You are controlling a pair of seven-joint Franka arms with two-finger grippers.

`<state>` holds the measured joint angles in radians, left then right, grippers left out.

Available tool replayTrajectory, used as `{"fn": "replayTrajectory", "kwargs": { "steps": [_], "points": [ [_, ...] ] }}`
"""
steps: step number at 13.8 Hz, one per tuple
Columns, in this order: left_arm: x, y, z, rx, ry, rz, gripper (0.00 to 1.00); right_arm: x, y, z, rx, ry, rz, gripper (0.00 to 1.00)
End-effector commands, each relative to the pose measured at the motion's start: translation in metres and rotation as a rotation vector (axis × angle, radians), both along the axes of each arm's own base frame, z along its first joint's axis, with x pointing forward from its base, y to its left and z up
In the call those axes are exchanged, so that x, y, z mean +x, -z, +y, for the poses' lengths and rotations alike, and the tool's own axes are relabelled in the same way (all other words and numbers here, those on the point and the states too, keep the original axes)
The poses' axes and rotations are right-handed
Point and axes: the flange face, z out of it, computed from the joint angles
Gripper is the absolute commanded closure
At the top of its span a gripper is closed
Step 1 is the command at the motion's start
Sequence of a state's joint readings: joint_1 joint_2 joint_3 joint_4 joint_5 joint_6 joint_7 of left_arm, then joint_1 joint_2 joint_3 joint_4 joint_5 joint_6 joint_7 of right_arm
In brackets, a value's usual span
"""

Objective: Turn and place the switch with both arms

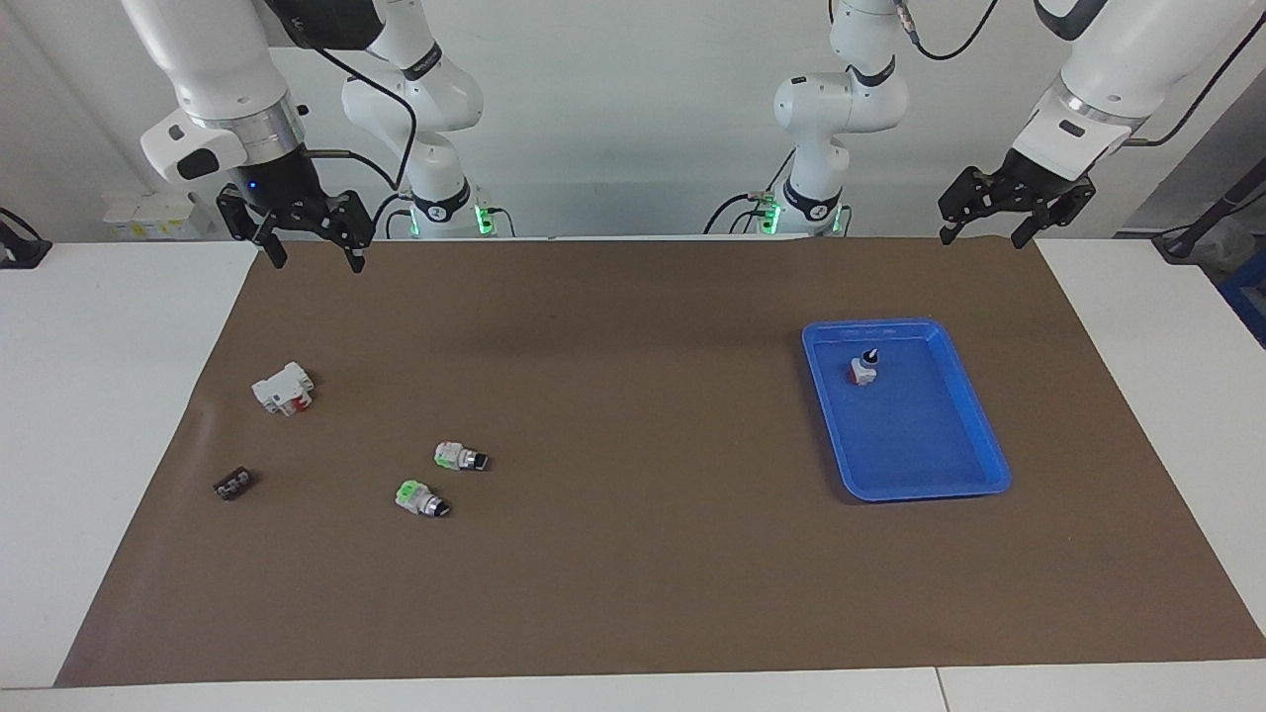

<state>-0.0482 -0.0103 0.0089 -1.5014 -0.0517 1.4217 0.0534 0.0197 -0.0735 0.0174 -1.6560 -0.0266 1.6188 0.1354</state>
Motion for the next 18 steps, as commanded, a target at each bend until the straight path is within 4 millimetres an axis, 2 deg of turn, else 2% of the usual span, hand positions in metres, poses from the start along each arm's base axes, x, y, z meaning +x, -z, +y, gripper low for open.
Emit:
{"fn": "replayTrajectory", "kwargs": {
  "steps": [1,3,5,6,8,10,13,18],
  "points": [
    [-0.008,-0.001,0.001,-0.011,-0.009,0.004,0.00,-0.005,0.001,-0.005,0.016,0.006,0.016,0.00],
    [-0.008,-0.001,0.001,-0.009,-0.009,0.003,0.00,-0.006,0.002,-0.009,0.019,0.011,0.020,0.00],
    [-0.008,-0.001,0.001,-0.011,-0.009,0.004,0.00,-0.014,0.013,-0.003,0.032,0.004,0.033,0.00],
    [-0.008,-0.001,0.001,-0.011,-0.009,0.004,0.00,-0.010,0.013,0.000,0.031,-0.010,0.004,0.00],
    [-0.008,-0.001,0.001,-0.011,-0.009,0.004,0.00,-0.003,0.027,-0.006,0.030,-0.027,0.007,0.00],
    [-0.008,-0.001,0.001,-0.009,-0.009,0.003,0.00,0.006,0.056,-0.004,0.028,-0.103,-0.029,0.00],
    [-0.008,-0.001,0.001,-0.011,-0.009,0.004,0.00,0.036,0.094,0.002,0.033,-0.223,-0.044,0.00],
    [-0.008,-0.001,0.001,-0.009,-0.009,0.003,0.00,0.060,0.147,0.039,0.032,-0.365,-0.056,0.00]
  ]
}}
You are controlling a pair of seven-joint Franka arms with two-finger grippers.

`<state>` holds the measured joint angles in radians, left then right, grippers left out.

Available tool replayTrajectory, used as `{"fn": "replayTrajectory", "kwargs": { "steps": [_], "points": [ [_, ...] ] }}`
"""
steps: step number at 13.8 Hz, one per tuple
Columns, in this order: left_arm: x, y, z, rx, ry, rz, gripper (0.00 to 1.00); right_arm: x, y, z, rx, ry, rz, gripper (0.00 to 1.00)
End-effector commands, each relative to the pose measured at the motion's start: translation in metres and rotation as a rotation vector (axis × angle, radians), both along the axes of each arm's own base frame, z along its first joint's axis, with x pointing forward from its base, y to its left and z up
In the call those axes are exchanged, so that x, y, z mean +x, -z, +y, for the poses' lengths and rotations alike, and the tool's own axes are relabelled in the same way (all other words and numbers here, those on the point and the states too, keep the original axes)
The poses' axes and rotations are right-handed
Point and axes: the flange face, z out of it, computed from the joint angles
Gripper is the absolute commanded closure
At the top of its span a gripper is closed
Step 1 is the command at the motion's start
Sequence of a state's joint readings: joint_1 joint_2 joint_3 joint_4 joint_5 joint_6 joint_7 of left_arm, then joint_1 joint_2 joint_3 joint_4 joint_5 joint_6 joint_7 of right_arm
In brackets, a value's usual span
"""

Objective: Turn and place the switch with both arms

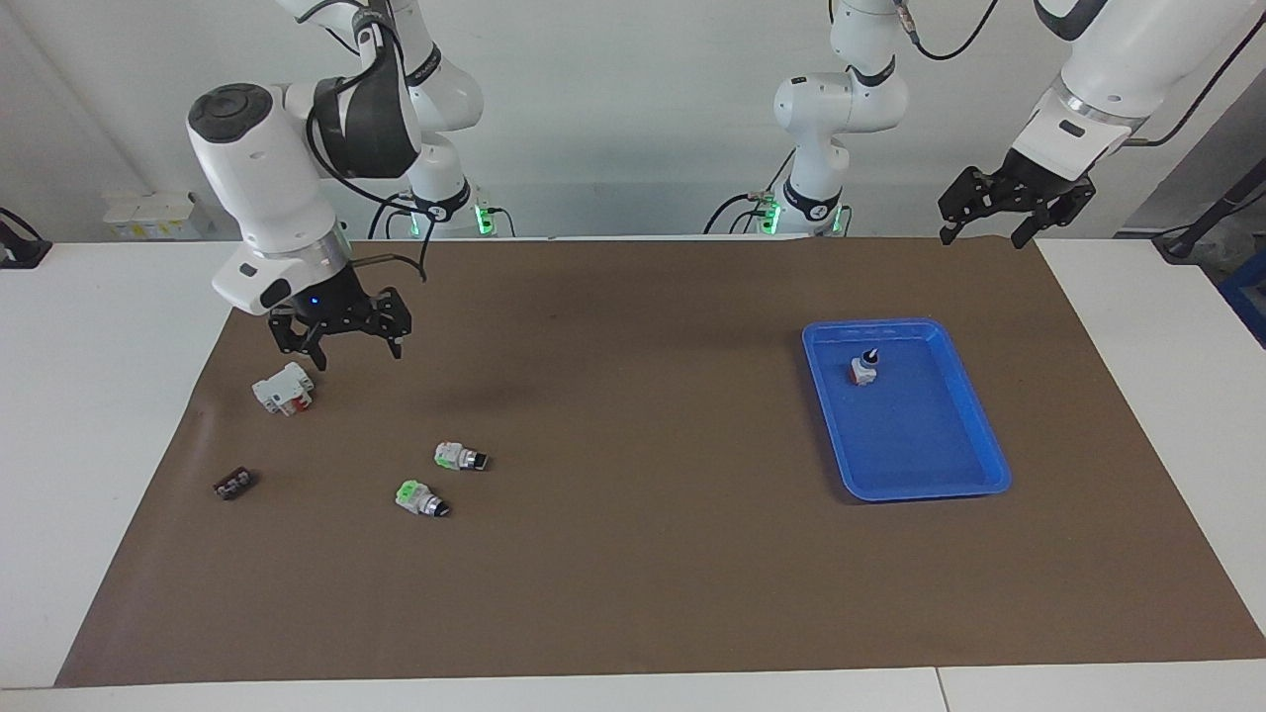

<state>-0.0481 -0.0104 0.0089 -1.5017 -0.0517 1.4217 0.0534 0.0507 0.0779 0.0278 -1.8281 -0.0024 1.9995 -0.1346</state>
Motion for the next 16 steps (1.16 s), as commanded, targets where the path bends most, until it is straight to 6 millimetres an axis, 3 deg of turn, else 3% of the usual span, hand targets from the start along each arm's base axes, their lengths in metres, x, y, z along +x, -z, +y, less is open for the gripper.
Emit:
{"fn": "replayTrajectory", "kwargs": {
  "steps": [1,5,9,16],
  "points": [
    [-0.008,-0.001,0.001,-0.011,-0.009,0.003,0.00,0.007,0.020,0.013,0.016,-0.080,-0.001,0.00],
    [-0.008,0.000,0.001,-0.011,-0.009,0.005,0.00,0.002,0.050,0.014,0.008,-0.160,-0.006,0.00],
    [-0.008,-0.001,0.001,-0.011,-0.009,0.003,0.00,-0.001,0.058,0.011,0.006,-0.185,0.011,0.00],
    [-0.008,-0.001,0.001,-0.011,-0.009,0.003,0.00,-0.019,0.092,0.003,-0.012,-0.364,0.011,0.00]
  ]
}}
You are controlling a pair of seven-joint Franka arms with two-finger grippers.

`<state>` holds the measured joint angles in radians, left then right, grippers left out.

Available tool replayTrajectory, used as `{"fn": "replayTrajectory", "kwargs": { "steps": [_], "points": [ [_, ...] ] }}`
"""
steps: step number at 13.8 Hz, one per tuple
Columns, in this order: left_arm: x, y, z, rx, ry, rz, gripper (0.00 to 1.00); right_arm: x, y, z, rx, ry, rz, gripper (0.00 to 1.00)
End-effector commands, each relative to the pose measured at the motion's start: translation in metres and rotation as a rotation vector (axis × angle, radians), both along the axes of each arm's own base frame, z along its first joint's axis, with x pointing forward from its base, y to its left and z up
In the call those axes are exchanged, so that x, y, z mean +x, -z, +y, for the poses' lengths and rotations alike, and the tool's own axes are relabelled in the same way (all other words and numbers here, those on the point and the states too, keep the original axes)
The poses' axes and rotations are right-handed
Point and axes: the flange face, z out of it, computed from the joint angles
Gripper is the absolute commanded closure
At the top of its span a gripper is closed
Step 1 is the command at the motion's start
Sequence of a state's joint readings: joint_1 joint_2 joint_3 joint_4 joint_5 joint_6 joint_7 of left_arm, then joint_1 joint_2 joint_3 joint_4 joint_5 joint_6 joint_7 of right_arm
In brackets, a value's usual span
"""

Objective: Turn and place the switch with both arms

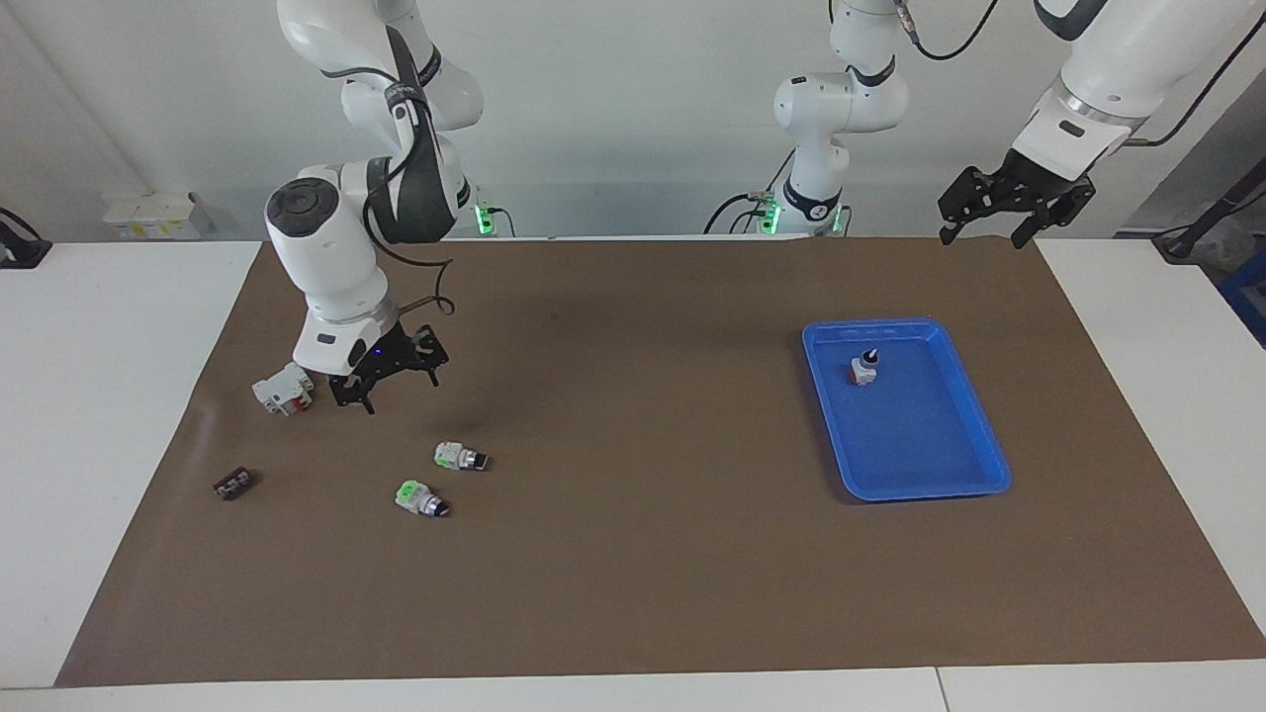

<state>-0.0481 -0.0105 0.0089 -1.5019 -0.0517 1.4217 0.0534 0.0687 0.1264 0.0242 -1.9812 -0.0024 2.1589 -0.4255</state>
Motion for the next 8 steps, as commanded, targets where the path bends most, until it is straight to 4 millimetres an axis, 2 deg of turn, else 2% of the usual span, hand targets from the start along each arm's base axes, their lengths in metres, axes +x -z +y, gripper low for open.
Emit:
{"fn": "replayTrajectory", "kwargs": {
  "steps": [1,5,8],
  "points": [
    [-0.008,-0.001,0.001,-0.011,-0.009,0.002,0.00,-0.011,0.009,-0.003,0.017,-0.072,-0.043,0.00],
    [-0.008,-0.001,0.001,-0.011,-0.009,0.003,0.00,-0.004,0.040,-0.003,0.013,-0.149,-0.066,0.00],
    [-0.008,-0.001,0.001,-0.011,-0.009,0.003,0.00,-0.015,0.062,0.020,0.005,-0.297,-0.046,0.00]
  ]
}}
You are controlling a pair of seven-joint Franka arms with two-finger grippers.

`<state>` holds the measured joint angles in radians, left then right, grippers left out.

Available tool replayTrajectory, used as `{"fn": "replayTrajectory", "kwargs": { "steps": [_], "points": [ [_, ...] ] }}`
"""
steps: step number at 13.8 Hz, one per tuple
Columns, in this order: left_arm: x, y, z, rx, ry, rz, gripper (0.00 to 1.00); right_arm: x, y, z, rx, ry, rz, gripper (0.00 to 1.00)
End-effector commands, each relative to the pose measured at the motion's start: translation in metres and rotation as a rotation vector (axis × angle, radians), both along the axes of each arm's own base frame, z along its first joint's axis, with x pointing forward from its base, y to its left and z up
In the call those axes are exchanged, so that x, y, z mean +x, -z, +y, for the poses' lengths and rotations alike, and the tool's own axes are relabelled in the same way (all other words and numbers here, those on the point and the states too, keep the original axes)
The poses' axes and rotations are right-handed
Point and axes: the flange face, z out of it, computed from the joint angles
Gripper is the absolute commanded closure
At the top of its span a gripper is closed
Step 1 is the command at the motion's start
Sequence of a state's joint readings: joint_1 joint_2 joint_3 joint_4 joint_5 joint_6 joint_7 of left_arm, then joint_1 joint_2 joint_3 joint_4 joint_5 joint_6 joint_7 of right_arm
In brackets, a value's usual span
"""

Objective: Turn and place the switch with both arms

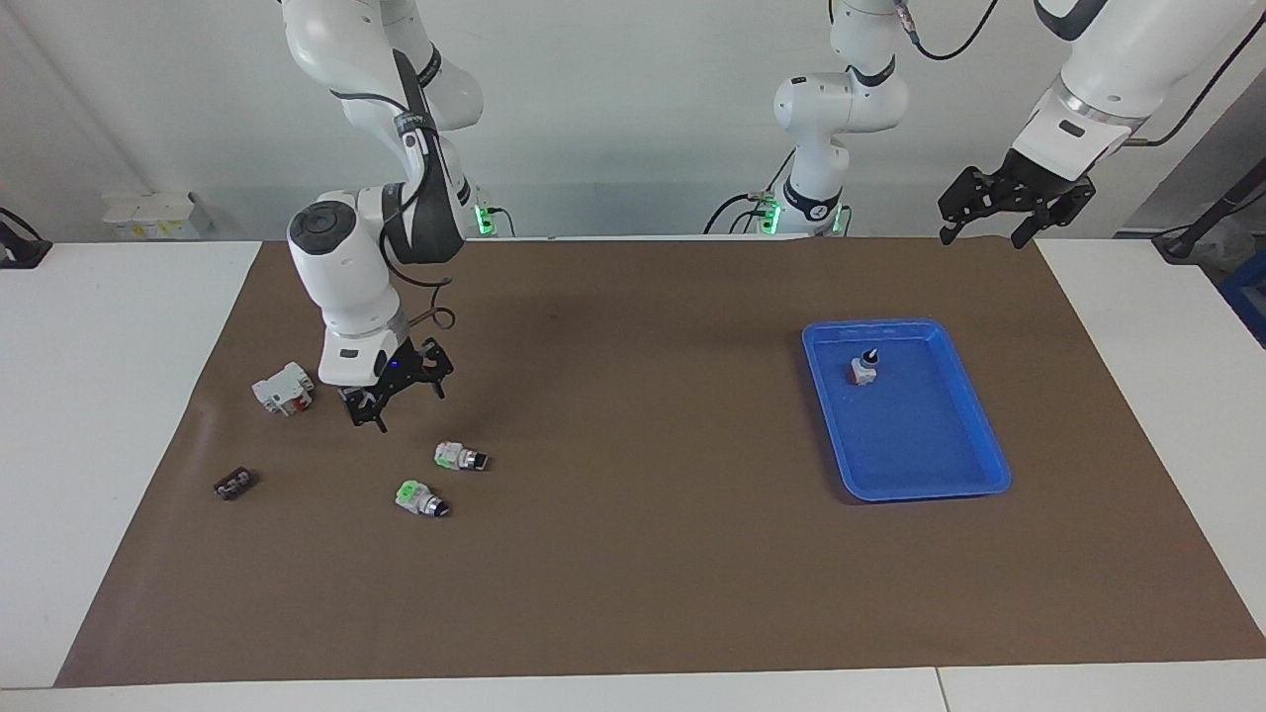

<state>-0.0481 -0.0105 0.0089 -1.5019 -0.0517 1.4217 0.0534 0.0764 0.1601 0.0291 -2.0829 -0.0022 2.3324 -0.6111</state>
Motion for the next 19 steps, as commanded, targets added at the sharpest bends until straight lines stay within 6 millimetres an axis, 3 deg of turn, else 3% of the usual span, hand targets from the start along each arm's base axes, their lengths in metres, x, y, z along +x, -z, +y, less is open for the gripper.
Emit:
{"fn": "replayTrajectory", "kwargs": {
  "steps": [1,6,11,13,14,15,16,17,19],
  "points": [
    [-0.008,0.000,0.001,-0.011,-0.009,0.005,0.00,-0.004,0.015,0.015,0.004,-0.194,-0.050,0.00],
    [-0.008,-0.001,0.001,-0.011,-0.009,0.003,0.00,0.010,0.046,0.024,-0.015,-0.359,-0.119,0.00],
    [-0.008,0.000,0.001,-0.011,-0.009,0.005,0.00,0.012,0.071,0.027,-0.017,-0.393,-0.112,0.01],
    [-0.008,-0.001,0.001,-0.011,-0.009,0.003,0.00,0.010,0.072,0.039,-0.016,-0.413,-0.112,0.17],
    [-0.008,-0.001,0.001,-0.011,-0.009,0.003,0.00,0.010,0.073,0.042,-0.017,-0.421,-0.113,0.31],
    [-0.008,-0.001,0.001,-0.011,-0.009,0.003,0.00,0.011,0.077,0.041,-0.018,-0.421,-0.119,0.55],
    [-0.008,-0.001,0.001,-0.011,-0.009,0.003,0.00,0.011,0.078,0.043,-0.017,-0.427,-0.117,0.93],
    [-0.008,-0.001,0.001,-0.011,-0.009,0.003,0.00,0.010,0.079,0.046,-0.016,-0.434,-0.102,1.00],
    [-0.008,-0.001,0.001,-0.009,-0.009,0.003,0.00,0.012,0.067,0.065,-0.010,-0.534,-0.059,1.00]
  ]
}}
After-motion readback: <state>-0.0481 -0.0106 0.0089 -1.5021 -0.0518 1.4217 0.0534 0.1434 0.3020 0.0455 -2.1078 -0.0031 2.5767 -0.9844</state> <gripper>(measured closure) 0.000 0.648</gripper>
